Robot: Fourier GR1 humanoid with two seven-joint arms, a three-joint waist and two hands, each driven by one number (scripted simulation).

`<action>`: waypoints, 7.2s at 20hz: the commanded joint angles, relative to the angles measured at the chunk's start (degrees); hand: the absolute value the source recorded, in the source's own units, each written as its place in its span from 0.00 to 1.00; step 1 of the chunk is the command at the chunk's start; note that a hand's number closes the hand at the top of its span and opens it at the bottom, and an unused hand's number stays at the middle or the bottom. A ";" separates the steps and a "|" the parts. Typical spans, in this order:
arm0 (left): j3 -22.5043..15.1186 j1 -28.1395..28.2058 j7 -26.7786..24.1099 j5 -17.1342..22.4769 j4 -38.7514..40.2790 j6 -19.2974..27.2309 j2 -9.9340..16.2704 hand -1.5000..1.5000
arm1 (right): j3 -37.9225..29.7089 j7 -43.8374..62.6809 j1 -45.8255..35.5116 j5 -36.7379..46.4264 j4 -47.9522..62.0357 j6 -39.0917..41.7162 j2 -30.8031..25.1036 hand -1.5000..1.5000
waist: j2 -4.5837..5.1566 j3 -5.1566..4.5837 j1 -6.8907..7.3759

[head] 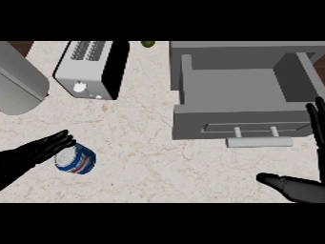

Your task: Pick up the can, place it into the drawer and close the drawer

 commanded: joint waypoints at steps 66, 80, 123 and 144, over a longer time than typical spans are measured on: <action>12.61 -21.11 -12.28 -27.28 59.90 -24.05 -7.08 0.00 | -30.22 -0.67 17.43 -23.90 -4.84 26.90 -1.14 0.00 | -0.18 0.05 0.32; 5.83 -24.57 -28.13 -38.00 75.11 -18.68 -5.96 0.00 | -32.19 -1.78 19.59 -25.20 -4.72 31.25 -0.61 0.00 | 0.10 -0.03 -0.71; 14.24 -26.64 -14.28 -14.77 55.74 36.21 -32.49 1.00 | -37.45 6.85 22.41 -33.44 -13.45 28.27 -0.30 0.00 | -1.07 0.27 1.96; 1.56 -40.21 14.82 -20.61 29.79 60.58 -32.02 1.00 | -36.73 6.64 23.66 -33.07 -15.94 30.26 4.65 0.00 | -0.55 0.19 0.66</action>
